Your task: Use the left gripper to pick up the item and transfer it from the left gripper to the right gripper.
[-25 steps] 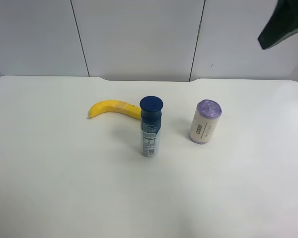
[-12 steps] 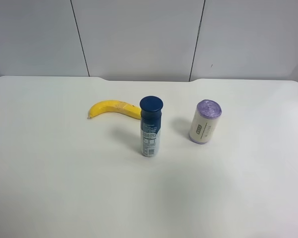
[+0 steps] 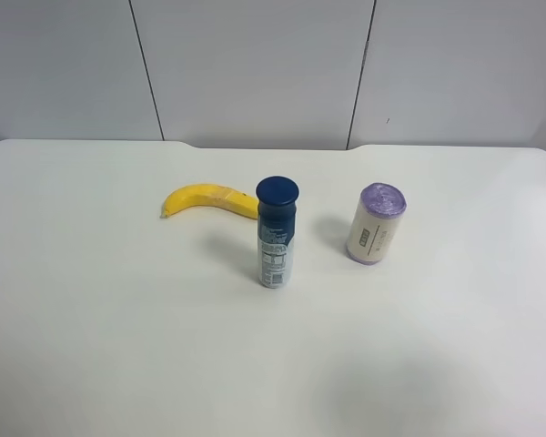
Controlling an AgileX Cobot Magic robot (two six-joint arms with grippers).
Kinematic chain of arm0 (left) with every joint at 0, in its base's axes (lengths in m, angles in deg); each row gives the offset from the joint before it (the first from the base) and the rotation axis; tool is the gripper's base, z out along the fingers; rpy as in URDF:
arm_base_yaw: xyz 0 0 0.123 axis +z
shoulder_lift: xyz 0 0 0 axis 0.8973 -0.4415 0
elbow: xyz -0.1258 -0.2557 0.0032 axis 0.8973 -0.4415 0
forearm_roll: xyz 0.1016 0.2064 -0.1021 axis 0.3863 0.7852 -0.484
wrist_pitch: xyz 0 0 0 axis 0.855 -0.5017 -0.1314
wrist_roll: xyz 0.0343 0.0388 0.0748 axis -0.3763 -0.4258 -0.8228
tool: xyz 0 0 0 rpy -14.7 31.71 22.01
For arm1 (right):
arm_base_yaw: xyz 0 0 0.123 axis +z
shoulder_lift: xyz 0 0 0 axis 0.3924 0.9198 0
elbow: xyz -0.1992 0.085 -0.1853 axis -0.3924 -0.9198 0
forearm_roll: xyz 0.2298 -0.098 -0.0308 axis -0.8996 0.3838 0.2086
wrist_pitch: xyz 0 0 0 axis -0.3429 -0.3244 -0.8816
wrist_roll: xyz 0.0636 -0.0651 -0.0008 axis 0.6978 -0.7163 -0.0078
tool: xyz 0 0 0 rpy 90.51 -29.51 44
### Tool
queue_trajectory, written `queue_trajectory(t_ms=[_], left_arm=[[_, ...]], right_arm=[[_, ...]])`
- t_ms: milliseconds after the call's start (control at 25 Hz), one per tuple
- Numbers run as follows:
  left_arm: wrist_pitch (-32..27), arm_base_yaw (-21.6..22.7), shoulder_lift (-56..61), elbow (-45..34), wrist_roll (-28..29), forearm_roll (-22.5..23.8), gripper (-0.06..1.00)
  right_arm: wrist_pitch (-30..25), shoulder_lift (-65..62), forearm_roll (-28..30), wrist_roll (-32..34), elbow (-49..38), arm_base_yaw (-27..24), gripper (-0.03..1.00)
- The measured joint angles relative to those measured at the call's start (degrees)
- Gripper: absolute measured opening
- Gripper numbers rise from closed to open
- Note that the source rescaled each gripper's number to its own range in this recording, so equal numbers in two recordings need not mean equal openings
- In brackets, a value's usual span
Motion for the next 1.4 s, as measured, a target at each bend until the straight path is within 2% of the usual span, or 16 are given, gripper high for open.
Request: queue_trajectory(t_ms=[280,680,840,960,1120,1240,1400], left_arm=[[0.00,0.00,0.00,0.00,0.00,0.00,0.99],[0.00,0.00,0.00,0.00,0.00,0.00,0.99],[0.00,0.09,0.00,0.00,0.00,0.00,0.99],[0.00,2.16,0.00,0.00,0.00,0.00,0.99],[0.00,7.14,0.00,0.00,0.00,0.00,0.99],[0.00,10.89,0.00,0.00,0.00,0.00,0.99],[0.00,12.94,0.00,0.00,0.00,0.00,0.99]], right_arm=[[2.49,-2.93,1.27,0.55,-1.33,0.00,1.00],[2.79,-2.93,1.27,0.55,-1.33,-0.12,1.00],[2.79,-2.93,1.27,0.56,-1.33,-3.12,1.00],[2.79,-2.93,1.27,0.62,-1.33,-8.72,1.00],[2.79,-2.93,1.27,0.62,-1.33,-15.66,1.00],[2.79,-2.93,1.27,0.68,-1.33,-16.78,1.00],[2.79,-2.93,1.27,0.68,-1.33,-16.89,1.00]])
